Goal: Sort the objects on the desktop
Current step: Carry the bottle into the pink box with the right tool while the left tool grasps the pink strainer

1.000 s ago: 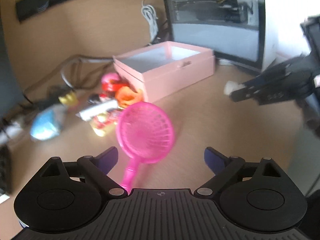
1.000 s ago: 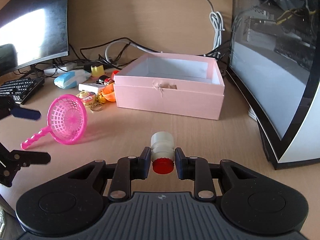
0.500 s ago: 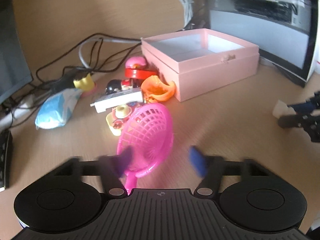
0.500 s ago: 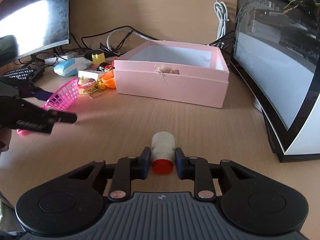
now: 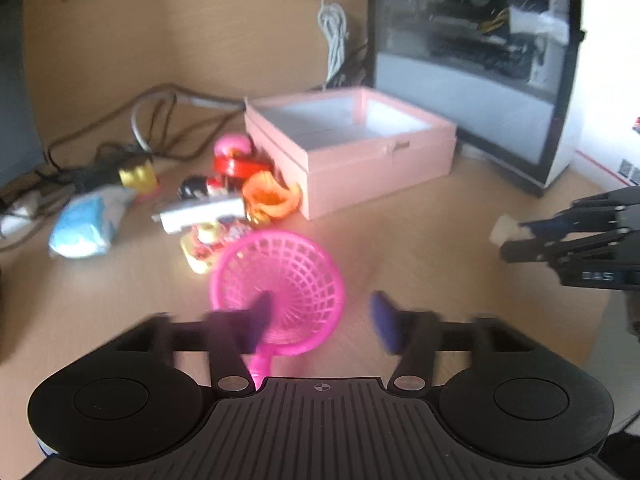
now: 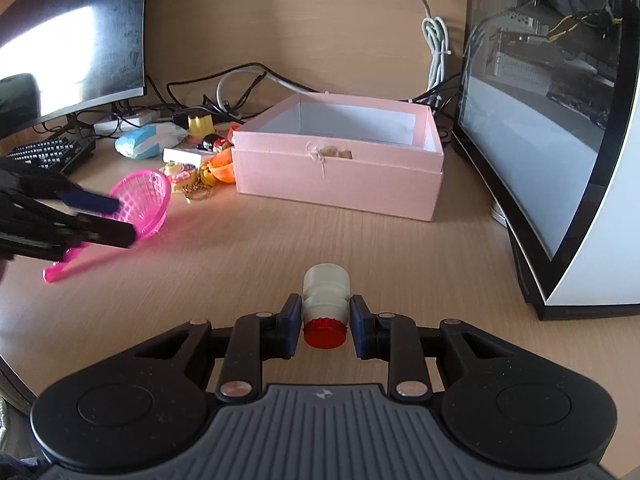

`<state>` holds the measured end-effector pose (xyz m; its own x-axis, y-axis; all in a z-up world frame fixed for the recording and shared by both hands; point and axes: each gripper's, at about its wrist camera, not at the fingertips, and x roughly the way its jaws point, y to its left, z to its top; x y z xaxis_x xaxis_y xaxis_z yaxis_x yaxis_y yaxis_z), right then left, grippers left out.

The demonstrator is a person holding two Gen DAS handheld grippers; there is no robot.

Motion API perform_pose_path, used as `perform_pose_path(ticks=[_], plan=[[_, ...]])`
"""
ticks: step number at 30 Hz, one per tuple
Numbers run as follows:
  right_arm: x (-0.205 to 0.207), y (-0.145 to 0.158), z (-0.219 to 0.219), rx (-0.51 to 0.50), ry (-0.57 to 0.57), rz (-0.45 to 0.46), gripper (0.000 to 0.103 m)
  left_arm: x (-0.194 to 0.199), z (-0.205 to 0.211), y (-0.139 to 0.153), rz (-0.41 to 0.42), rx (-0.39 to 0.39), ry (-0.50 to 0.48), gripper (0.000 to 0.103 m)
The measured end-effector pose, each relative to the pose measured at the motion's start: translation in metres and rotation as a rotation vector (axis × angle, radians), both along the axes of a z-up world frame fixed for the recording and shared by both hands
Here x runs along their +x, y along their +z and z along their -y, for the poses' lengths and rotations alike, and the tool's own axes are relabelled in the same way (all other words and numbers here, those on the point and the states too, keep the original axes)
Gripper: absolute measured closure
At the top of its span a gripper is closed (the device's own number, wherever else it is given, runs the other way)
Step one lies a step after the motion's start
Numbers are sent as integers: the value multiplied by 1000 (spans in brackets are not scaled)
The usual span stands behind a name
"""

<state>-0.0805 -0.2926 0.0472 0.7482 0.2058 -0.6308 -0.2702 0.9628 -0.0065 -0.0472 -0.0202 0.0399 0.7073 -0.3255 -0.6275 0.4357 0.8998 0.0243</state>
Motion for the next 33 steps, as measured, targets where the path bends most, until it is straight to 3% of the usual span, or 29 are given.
perform_pose_path(ticks=[3, 4, 5, 8, 10, 11, 12, 14, 16, 17, 18, 19, 21, 23, 26, 31, 32, 33], plan=[[2, -3, 0, 12, -2, -1, 72, -6, -8, 4, 63, 58, 46, 9], [4, -4, 0, 16, -6, -3, 63, -5, -7, 2, 67, 82, 58, 7], [6, -5, -1, 19, -9, -2, 58, -1, -5, 0, 56, 100, 55, 7], [11, -9, -5, 20, -6, -20, 58, 14, 6, -13, 21, 170, 82, 7], [11, -11, -7, 4, -4, -23, 58, 27, 9, -19, -16, 160, 99, 7], [9, -11, -8, -6, -1, -23, 58, 31, 8, -21, -36, 142, 104, 8], [8, -10, -8, -13, 2, -27, 60, 35, 8, -22, -53, 127, 106, 17], [6, -7, -4, -14, 3, -40, 78, 37, 7, -23, -67, 111, 107, 22], [4, -3, 1, -1, -10, -51, 78, 33, 8, -20, -46, 110, 104, 28], [4, 0, 5, 11, -15, -54, 78, 31, 10, -16, -38, 108, 102, 40], [3, 5, 8, 21, -19, -52, 78, 29, 13, -9, -41, 100, 99, 83], [3, 14, 12, 33, -27, -39, 78, 30, 15, 1, -65, 74, 90, 86], [1, 44, 22, 79, -46, 35, 78, 32, 19, 32, -49, -29, 71, 85], [-2, 74, 30, 112, -63, 136, 78, 33, 29, 67, 40, -97, 37, 85], [-2, 107, 37, 134, -90, 248, 78, 39, 45, 95, 136, -116, 10, 85], [12, 117, 40, 125, -109, 259, 78, 57, 47, 90, 152, -84, 73, 85], [14, 114, 41, 126, -109, 246, 78, 58, 43, 82, 142, -72, 85, 83], [15, 111, 43, 130, -107, 235, 78, 59, 39, 74, 121, -64, 89, 74]])
